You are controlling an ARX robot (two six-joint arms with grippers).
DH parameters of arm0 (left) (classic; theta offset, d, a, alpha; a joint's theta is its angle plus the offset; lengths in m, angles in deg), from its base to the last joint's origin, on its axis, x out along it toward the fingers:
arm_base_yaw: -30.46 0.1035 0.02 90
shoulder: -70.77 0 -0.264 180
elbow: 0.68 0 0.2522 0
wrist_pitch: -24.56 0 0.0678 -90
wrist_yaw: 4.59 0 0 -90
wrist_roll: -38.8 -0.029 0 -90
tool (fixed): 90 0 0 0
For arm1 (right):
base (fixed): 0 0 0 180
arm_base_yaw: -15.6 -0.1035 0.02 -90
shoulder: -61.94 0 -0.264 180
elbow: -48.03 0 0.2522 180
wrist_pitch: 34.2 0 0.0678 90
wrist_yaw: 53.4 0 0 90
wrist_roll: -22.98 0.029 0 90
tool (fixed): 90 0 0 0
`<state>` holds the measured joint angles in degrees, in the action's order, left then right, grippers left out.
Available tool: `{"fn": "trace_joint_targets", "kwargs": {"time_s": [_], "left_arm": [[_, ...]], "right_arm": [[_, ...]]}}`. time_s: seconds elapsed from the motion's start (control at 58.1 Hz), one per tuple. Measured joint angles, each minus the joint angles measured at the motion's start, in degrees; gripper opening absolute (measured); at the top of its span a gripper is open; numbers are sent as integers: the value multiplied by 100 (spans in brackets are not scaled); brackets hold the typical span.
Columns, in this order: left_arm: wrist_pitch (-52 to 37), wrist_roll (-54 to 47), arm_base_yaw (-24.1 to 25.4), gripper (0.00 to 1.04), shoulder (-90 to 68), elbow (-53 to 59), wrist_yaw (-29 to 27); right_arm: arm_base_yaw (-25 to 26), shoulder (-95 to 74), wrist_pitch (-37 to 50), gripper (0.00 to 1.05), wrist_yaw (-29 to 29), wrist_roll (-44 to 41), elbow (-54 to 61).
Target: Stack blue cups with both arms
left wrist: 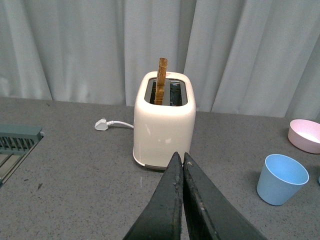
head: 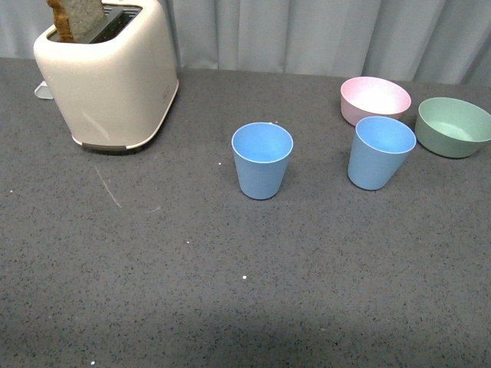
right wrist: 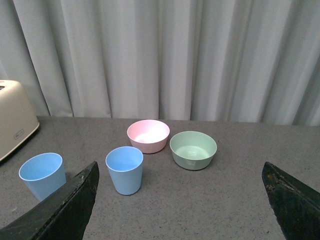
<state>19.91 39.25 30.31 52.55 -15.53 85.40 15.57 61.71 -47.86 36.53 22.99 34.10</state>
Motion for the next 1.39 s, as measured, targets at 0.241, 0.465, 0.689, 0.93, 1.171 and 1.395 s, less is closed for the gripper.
{"fn": "trace_joint_targets", "kwargs": {"time_s": [0.241, 0.465, 0.689, 0.93, 1.171, 1.395], "left_arm": [[496, 0, 0, 4, 501, 0, 0], [1193, -2, 0, 4, 1110, -2, -4], [1823, -2, -2, 4, 1788, -2, 2], [1827, 0, 0, 38, 1797, -2, 2], [1829, 0, 0, 83, 1799, -2, 2], [1829, -9, -2, 98, 1797, -2, 2]], "right_arm": [[0, 0, 0, 95, 0, 0, 0], [0, 2, 0, 95, 0, 0, 0], [0, 0, 0, 95, 0, 2, 0], [-28, -205, 35, 95, 232, -671, -13], [140, -3652, 1893, 95, 61, -1556, -649], [50, -7217, 2387, 95, 11, -656, -2236]]}}
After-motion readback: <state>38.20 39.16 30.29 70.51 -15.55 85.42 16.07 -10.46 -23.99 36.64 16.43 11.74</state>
